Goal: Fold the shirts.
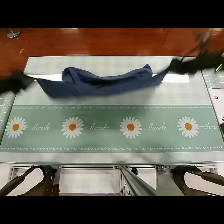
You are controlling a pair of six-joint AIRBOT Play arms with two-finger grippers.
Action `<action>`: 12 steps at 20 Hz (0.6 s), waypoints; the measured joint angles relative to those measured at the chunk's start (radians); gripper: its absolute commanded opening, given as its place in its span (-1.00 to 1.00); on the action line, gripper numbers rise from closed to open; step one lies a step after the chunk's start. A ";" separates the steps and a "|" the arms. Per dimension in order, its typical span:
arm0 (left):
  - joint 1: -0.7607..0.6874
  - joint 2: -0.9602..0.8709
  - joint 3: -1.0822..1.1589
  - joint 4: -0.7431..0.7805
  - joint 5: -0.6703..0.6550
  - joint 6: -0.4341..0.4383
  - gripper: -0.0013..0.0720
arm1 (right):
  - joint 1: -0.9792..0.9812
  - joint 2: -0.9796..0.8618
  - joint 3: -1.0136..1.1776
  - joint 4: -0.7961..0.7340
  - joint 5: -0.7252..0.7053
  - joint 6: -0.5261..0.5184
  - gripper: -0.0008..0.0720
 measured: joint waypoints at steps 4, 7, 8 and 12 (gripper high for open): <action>0.020 0.106 0.379 -0.066 0.068 0.004 -0.92 | 0.001 0.032 0.473 -0.108 0.045 0.051 -0.92; 0.066 0.189 0.597 -0.006 0.111 -0.019 -0.93 | 0.001 0.145 0.585 -0.187 0.051 0.069 -0.92; 0.087 0.225 0.651 0.035 0.118 -0.028 -0.93 | 0.001 0.199 0.589 -0.209 0.053 0.072 -0.92; 0.140 0.374 0.749 0.249 0.127 -0.085 -0.93 | 0.001 0.411 0.547 -0.314 0.080 0.079 -0.91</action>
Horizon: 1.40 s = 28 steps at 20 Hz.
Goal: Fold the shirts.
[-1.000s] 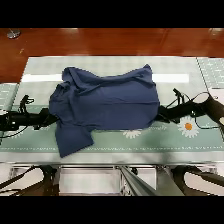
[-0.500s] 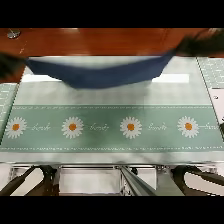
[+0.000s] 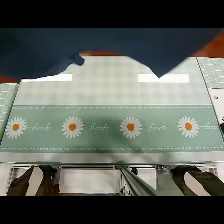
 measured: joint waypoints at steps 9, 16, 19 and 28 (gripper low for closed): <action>-0.243 0.175 -0.089 0.488 -0.109 -0.141 -0.93 | 0.001 0.195 -0.083 -0.139 0.178 0.009 -0.91; -0.316 0.045 -0.380 0.507 -0.121 -0.188 -0.93 | 0.001 0.053 -0.387 -0.061 0.151 -0.020 -0.92; -0.359 -0.095 -0.465 0.493 -0.079 -0.194 -0.93 | 0.001 -0.103 -0.473 -0.014 0.076 -0.045 -0.92; -0.462 -0.602 -0.446 0.469 0.214 -0.285 -0.92 | 0.001 -0.685 -0.334 0.091 -0.136 -0.035 -0.92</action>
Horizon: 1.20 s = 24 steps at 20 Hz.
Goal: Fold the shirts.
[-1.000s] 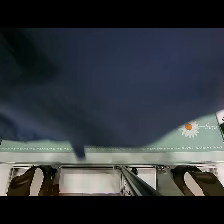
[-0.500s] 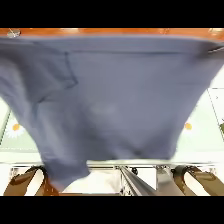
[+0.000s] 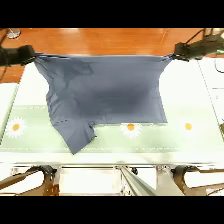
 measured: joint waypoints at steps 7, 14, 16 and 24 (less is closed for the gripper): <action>-0.030 -0.250 0.040 -0.024 0.086 -0.132 -0.92 | 0.000 -0.317 0.222 0.055 -0.026 0.082 -0.92; 0.004 -0.278 0.062 -0.048 -0.096 -0.089 -0.92 | -0.023 -0.377 0.253 0.092 0.151 0.059 -0.91; 0.019 -0.282 0.047 -0.041 -0.179 -0.055 -0.92 | -0.025 -0.386 0.248 0.086 0.230 0.037 -0.91; 0.066 -0.321 -0.029 -0.019 -0.388 -0.024 0.95 | -0.032 -0.397 0.218 0.072 0.352 0.051 0.72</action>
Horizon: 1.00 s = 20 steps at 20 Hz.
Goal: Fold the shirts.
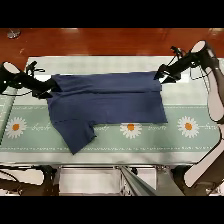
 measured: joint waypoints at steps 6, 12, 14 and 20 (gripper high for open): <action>0.163 0.185 -0.221 0.047 -0.119 0.025 0.95 | -0.132 0.233 -0.249 -0.098 0.047 -0.010 0.72; 0.407 0.476 -0.655 -0.158 -0.080 0.164 0.95 | -0.225 0.586 -0.861 0.092 -0.212 -0.137 0.72; 0.423 0.522 -0.756 -0.230 -0.052 0.193 0.95 | -0.234 0.650 -0.991 0.156 -0.259 -0.177 0.72; 0.281 0.565 -0.913 -0.387 0.085 0.232 0.95 | -0.242 0.712 -1.146 0.262 -0.307 -0.230 0.72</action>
